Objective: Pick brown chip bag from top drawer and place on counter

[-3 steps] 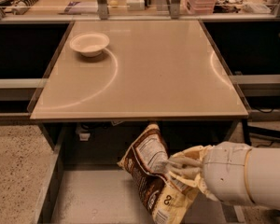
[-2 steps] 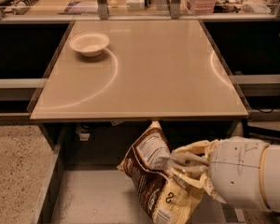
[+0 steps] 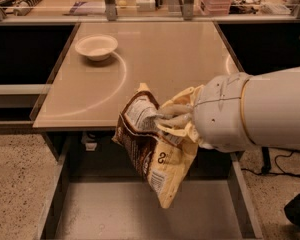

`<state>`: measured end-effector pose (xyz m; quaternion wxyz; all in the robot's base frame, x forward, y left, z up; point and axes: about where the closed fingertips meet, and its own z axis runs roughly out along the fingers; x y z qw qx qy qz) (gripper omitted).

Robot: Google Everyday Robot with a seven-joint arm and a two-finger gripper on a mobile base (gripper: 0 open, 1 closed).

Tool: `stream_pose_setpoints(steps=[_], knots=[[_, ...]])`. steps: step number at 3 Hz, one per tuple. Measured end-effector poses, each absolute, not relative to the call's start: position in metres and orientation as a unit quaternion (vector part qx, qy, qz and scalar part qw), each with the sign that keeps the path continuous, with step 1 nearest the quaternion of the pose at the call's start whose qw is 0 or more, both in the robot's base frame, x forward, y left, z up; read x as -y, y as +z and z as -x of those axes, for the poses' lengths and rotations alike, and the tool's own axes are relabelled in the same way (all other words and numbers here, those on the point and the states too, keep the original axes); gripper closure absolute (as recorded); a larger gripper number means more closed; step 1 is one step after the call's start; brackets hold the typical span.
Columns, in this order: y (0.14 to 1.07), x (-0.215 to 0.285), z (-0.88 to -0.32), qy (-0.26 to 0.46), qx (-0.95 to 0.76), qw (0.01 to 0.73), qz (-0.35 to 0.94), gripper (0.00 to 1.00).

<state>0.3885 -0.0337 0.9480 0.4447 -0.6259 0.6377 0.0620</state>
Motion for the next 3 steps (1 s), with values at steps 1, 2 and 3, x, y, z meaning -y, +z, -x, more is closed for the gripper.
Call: stream_pose_setpoints(steps=[1,2,3], knots=[[0.948,0.034,-0.389,0.062,-0.638,0.445,0.626,1.0],[0.976,0.032,-0.386,0.031,-0.622,0.452,0.639,1.0],[1.018,0.03,-0.389,-0.018,-0.603,0.463,0.65,1.0]])
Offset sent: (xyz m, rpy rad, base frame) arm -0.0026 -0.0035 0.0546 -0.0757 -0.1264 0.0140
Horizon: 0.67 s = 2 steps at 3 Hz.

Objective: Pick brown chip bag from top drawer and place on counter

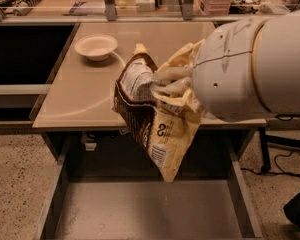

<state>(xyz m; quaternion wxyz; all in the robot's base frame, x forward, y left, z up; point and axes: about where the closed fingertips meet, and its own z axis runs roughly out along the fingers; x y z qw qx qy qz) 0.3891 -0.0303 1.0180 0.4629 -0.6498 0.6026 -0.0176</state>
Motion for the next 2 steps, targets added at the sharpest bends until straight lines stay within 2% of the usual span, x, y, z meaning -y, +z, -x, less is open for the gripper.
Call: stream_pose_setpoints(steps=[2], knots=[[1.025,0.056,-0.44,-0.036,-0.607,0.494,0.621,1.0]])
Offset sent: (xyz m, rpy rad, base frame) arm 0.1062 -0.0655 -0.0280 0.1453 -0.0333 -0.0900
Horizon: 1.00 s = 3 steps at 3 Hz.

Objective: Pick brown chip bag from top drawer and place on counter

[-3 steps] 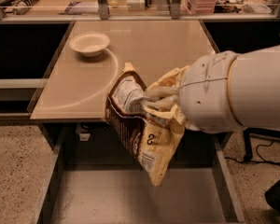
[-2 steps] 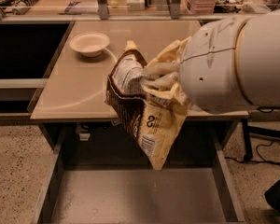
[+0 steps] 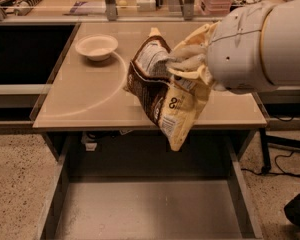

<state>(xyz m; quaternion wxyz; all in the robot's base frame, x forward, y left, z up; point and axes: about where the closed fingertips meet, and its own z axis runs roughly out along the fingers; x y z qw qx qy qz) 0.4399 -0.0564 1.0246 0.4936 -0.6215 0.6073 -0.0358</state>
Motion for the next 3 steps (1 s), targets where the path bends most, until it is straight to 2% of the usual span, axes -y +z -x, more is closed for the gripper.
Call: stream_pose_setpoints(steps=[3], knots=[[0.965,0.11,-0.539,-0.012,-0.652,0.511,0.56,1.0]])
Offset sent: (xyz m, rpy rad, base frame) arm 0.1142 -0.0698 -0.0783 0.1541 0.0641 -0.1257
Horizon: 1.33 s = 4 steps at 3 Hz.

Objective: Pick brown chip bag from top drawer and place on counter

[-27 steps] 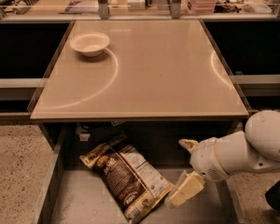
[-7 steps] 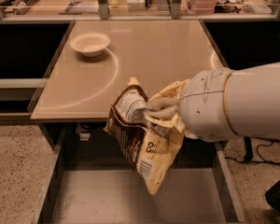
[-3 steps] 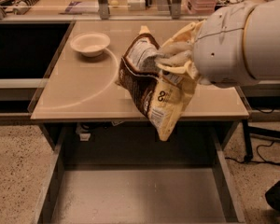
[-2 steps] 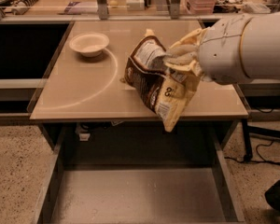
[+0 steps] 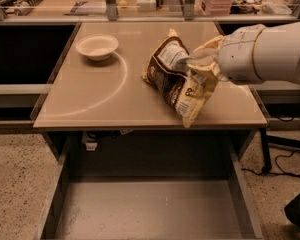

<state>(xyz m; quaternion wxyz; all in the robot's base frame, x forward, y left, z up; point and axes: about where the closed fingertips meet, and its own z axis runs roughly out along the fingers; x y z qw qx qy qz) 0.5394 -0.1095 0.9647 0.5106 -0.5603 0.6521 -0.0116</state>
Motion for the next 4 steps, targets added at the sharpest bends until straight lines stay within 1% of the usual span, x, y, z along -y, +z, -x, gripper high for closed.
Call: stream_pose_setpoints(steps=[1,4], knots=[[0.9632,0.1091,-0.5406,-0.011,-0.653,0.51,0.56,0.81],[0.9633,0.1091,-0.5406,-0.011,-0.653,0.51,0.56,0.12]])
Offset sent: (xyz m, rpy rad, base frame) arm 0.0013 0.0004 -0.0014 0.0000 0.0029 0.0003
